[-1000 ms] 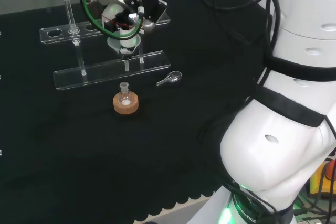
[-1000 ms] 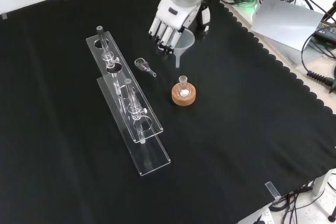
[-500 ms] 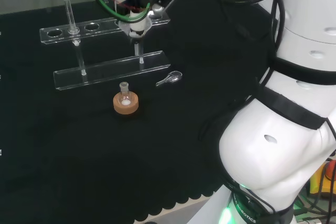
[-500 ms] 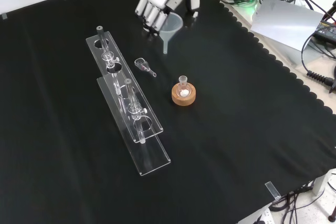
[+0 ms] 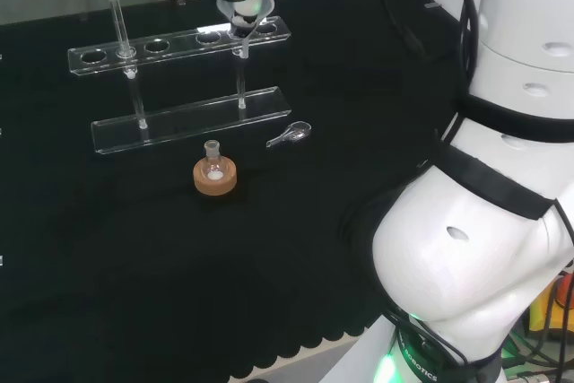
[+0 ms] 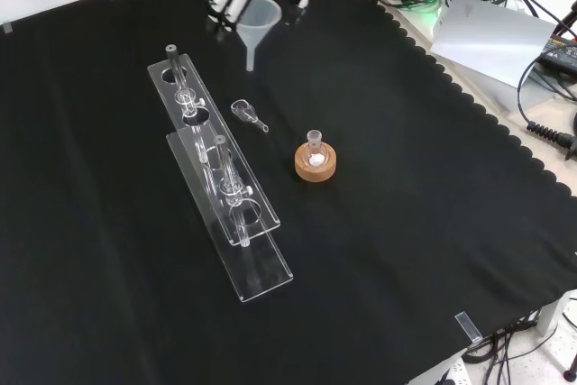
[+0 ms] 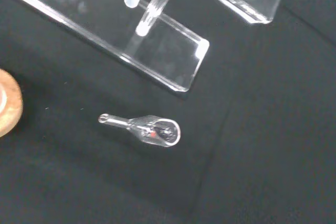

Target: Put the funnel back on the funnel stand.

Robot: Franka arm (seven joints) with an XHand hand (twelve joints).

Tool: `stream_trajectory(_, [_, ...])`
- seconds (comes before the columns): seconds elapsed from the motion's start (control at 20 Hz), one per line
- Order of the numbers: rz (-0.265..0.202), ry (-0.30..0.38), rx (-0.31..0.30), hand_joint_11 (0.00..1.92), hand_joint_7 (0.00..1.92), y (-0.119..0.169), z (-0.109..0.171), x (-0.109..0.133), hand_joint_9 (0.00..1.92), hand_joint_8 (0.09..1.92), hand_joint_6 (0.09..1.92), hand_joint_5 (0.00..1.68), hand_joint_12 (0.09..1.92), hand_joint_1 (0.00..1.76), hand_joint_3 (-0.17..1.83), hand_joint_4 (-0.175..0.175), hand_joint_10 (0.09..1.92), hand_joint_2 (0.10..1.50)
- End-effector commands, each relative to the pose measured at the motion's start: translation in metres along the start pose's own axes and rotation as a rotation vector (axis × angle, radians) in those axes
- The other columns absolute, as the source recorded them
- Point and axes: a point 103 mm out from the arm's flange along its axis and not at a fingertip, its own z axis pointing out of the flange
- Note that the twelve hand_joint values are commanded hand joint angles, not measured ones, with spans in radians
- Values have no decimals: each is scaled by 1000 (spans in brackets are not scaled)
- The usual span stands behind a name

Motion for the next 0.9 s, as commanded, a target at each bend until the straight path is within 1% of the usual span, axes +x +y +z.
stream_trajectory(0.05, [62,36,36,433,321,17,6,-42,769,626,112,596,1377,807,649,-2,516,714])
stream_trajectory(0.15, [78,44,43,444,323,23,8,-51,770,626,114,596,1376,802,650,-3,515,715])
stream_trajectory(0.25, [94,50,34,453,325,27,8,-60,772,626,116,596,1372,799,651,-3,513,717])
stream_trajectory(0.6, [121,101,11,483,337,43,10,-91,784,629,122,596,1363,784,654,-6,511,722])
stream_trajectory(0.75, [121,123,7,495,340,51,12,-98,789,629,125,595,1357,781,655,-8,509,723])
stream_trajectory(0.8, [109,97,9,498,341,54,11,-97,790,629,126,594,1355,781,655,-8,508,723])
stream_trajectory(0.9, [101,99,5,503,342,60,11,-95,792,629,128,594,1351,780,655,-9,506,723])
